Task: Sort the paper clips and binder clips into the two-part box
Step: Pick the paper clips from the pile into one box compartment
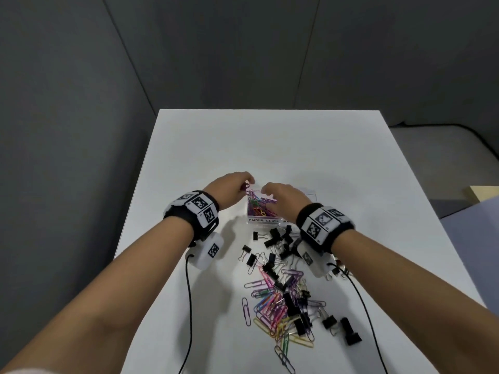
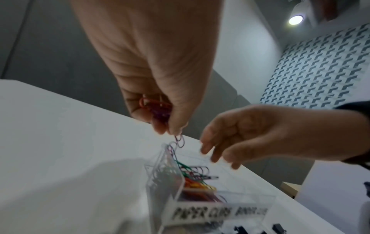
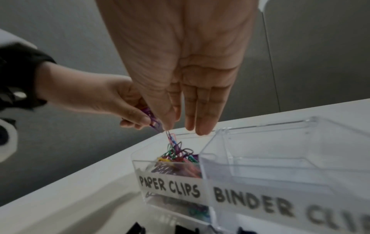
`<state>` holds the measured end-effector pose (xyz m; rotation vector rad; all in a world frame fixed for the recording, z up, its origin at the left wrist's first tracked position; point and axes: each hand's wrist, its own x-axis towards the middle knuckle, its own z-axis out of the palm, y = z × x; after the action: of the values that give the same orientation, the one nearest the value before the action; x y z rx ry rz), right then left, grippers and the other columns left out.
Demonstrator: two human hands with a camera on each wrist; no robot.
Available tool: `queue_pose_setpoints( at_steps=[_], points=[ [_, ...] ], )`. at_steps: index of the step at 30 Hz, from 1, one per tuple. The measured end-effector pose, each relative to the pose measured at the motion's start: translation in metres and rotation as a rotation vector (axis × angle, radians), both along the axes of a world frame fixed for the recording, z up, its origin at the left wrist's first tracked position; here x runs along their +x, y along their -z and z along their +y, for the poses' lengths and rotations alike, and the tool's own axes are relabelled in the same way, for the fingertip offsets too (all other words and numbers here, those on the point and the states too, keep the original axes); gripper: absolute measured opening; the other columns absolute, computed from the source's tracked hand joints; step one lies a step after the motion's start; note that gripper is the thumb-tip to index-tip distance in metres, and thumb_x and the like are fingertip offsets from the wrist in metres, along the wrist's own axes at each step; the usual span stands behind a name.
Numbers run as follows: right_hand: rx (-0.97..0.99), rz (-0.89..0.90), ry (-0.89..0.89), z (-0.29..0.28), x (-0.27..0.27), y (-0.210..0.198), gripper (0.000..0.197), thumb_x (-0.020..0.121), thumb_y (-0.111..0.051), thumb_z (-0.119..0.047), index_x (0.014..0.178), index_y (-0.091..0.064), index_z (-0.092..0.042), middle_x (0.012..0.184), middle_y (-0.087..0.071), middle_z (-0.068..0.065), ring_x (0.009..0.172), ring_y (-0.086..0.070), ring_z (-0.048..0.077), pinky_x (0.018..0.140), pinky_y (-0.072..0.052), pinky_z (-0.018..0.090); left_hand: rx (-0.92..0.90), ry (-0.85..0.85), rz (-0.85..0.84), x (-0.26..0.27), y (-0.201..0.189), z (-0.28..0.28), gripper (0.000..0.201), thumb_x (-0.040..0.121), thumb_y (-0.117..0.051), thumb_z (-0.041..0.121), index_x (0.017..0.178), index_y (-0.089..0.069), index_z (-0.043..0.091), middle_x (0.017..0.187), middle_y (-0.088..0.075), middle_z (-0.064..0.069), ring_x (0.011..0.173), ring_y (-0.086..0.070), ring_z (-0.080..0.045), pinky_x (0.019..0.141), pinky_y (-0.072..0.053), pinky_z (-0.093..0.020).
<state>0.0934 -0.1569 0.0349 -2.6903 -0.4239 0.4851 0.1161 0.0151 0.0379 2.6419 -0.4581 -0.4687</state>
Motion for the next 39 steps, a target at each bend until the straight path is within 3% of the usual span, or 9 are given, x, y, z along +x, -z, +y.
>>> queue_pose_setpoints(
  at_steps=[5, 9, 14, 19, 23, 28, 31, 36, 39],
  points=[
    [0.001, -0.042, -0.014, -0.040, -0.039, 0.002, 0.016, 0.094, -0.049, -0.020, 0.106, -0.060, -0.015, 0.105, -0.065, 0.002, 0.083, -0.056, 0.013, 0.072, -0.043, 0.020, 0.028, 0.095, -0.089, -0.008, 0.013, -0.025, 0.029, 0.094, -0.048, 0.015, 0.122, -0.053, 0.019, 0.118, -0.063, -0.001, 0.105, -0.059, -0.020, 0.084, -0.046, -0.031],
    [-0.120, 0.018, -0.066, -0.064, -0.068, 0.014, 0.016, 0.094, -0.048, -0.020, 0.106, -0.059, -0.015, 0.106, -0.064, 0.001, 0.090, -0.060, 0.016, 0.074, -0.047, 0.022, 0.126, 0.193, -0.110, -0.013, 0.021, -0.032, 0.029, 0.091, -0.053, 0.020, 0.120, -0.058, 0.021, 0.122, -0.061, 0.001, 0.110, -0.057, -0.020, 0.084, -0.044, -0.031],
    [-0.165, 0.085, -0.093, -0.082, -0.093, 0.029, 0.015, 0.093, -0.051, -0.020, 0.104, -0.059, -0.013, 0.105, -0.064, 0.002, 0.080, -0.052, 0.012, 0.060, -0.034, 0.014, 0.125, 0.231, -0.286, -0.030, 0.020, -0.026, 0.030, 0.092, -0.051, 0.024, 0.120, -0.062, 0.021, 0.126, -0.059, 0.001, 0.110, -0.056, -0.022, 0.086, -0.041, -0.032],
    [-0.198, 0.126, -0.174, -0.090, -0.123, 0.037, 0.019, 0.092, -0.052, -0.026, 0.105, -0.060, -0.015, 0.105, -0.065, -0.001, 0.080, -0.049, 0.008, 0.064, -0.036, 0.016, 0.193, 0.372, -0.178, -0.072, 0.025, -0.036, 0.023, 0.095, -0.046, 0.027, 0.107, -0.064, 0.019, 0.107, -0.066, 0.002, 0.098, -0.062, -0.016, 0.072, -0.045, -0.025],
    [-0.210, 0.107, -0.204, -0.092, -0.146, 0.044, 0.020, 0.091, -0.048, -0.022, 0.102, -0.063, -0.014, 0.106, -0.064, 0.001, 0.098, -0.055, 0.016, 0.078, -0.045, 0.026, 0.324, 0.419, -0.051, -0.096, 0.040, -0.047, 0.032, 0.093, -0.049, 0.035, 0.118, -0.058, 0.017, 0.113, -0.062, -0.003, 0.104, -0.060, -0.022, 0.078, -0.048, -0.032],
    [-0.235, 0.089, -0.155, -0.091, -0.158, 0.057, 0.018, 0.091, -0.050, -0.020, 0.101, -0.062, -0.011, 0.106, -0.062, 0.006, 0.104, -0.054, 0.023, 0.080, -0.044, 0.031, 0.184, 0.447, -0.097, -0.107, 0.046, -0.044, 0.029, 0.090, -0.053, 0.025, 0.118, -0.052, 0.018, 0.118, -0.055, -0.001, 0.103, -0.056, -0.021, 0.072, -0.042, -0.029],
    [-0.202, 0.071, -0.079, -0.092, -0.155, 0.060, 0.016, 0.091, -0.048, -0.016, 0.098, -0.062, -0.010, 0.105, -0.061, 0.006, 0.099, -0.055, 0.021, 0.081, -0.047, 0.032, 0.205, 0.555, -0.083, -0.118, 0.047, -0.040, 0.018, 0.089, -0.051, 0.021, 0.101, -0.063, 0.015, 0.107, -0.060, -0.002, 0.097, -0.057, -0.022, 0.068, -0.039, -0.026],
    [-0.197, 0.085, 0.014, -0.097, -0.143, 0.055, 0.010, 0.092, -0.046, -0.012, 0.094, -0.056, -0.009, 0.101, -0.062, 0.008, 0.079, -0.048, 0.016, 0.070, -0.040, 0.025, 0.306, 0.541, -0.016, -0.132, 0.055, -0.031, 0.034, 0.093, -0.051, 0.031, 0.122, -0.057, 0.015, 0.119, -0.056, -0.005, 0.108, -0.055, -0.024, 0.082, -0.045, -0.034],
    [-0.190, 0.100, 0.033, -0.101, -0.140, 0.048, 0.004, 0.093, -0.046, -0.016, 0.091, -0.043, -0.016, 0.089, -0.060, 0.007, 0.075, -0.046, 0.019, 0.066, -0.036, 0.027, 0.292, 0.509, -0.062, -0.136, 0.061, -0.030, 0.027, 0.096, -0.046, 0.025, 0.115, -0.060, 0.012, 0.115, -0.058, -0.008, 0.108, -0.054, -0.027, 0.083, -0.044, -0.036]
  ],
)
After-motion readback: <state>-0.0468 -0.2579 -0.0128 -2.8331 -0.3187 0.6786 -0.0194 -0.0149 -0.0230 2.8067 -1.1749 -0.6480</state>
